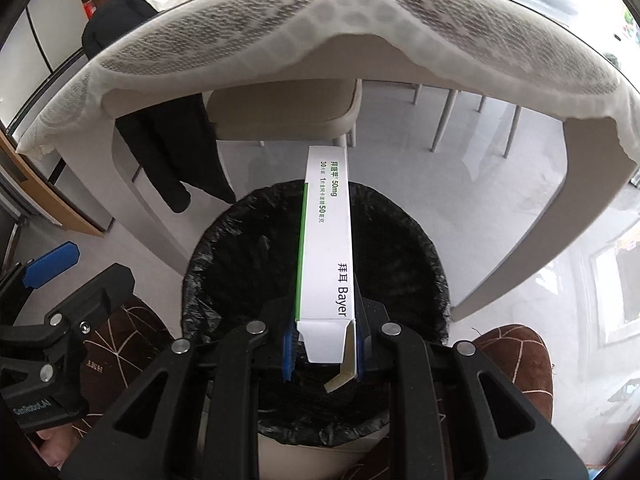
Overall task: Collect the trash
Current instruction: 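Open the left gripper over the bin while the right releases the Bayer box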
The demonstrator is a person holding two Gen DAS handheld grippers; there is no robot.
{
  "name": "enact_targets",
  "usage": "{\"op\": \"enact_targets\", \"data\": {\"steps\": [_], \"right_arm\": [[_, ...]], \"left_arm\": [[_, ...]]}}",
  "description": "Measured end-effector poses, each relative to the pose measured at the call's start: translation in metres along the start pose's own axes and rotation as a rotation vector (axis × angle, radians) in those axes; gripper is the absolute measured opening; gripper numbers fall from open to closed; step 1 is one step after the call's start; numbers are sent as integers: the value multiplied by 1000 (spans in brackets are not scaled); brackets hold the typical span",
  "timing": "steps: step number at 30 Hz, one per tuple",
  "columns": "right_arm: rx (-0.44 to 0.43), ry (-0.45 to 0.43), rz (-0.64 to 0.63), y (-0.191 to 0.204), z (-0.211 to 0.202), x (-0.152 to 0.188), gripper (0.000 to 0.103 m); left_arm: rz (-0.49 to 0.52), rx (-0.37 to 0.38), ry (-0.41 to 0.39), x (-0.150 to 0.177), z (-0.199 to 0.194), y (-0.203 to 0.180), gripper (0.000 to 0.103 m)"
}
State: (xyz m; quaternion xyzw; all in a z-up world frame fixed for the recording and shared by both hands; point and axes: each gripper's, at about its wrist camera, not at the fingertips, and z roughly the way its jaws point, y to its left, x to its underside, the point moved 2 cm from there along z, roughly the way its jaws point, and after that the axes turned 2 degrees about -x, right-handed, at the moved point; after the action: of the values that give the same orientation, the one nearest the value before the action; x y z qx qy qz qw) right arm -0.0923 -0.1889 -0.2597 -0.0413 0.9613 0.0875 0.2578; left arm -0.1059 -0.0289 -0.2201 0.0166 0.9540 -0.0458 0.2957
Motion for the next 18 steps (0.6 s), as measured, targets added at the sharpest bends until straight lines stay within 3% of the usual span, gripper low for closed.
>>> {"op": "enact_targets", "data": {"steps": [3, 5, 6, 9, 14, 18], "right_arm": [[10, -13, -8, 2, -2, -1, 25], [20, -20, -5, 1, -4, -1, 51], [29, -31, -2, -1, -7, -2, 55], [33, -33, -3, -6, -11, -3, 59], [73, -71, -14, -14, -27, -5, 86], [87, -102, -7, -22, -45, -8, 91]], "left_arm": [[-12, -7, 6, -2, 0, 5, 97], [-16, -7, 9, -3, 0, 7, 97], [-16, -9, 10, -3, 1, 8, 97], [-21, -7, 13, -4, 1, 8, 97], [-20, -5, 1, -9, -4, 6, 97], [-17, 2, -15, -16, -15, 2, 97]]}}
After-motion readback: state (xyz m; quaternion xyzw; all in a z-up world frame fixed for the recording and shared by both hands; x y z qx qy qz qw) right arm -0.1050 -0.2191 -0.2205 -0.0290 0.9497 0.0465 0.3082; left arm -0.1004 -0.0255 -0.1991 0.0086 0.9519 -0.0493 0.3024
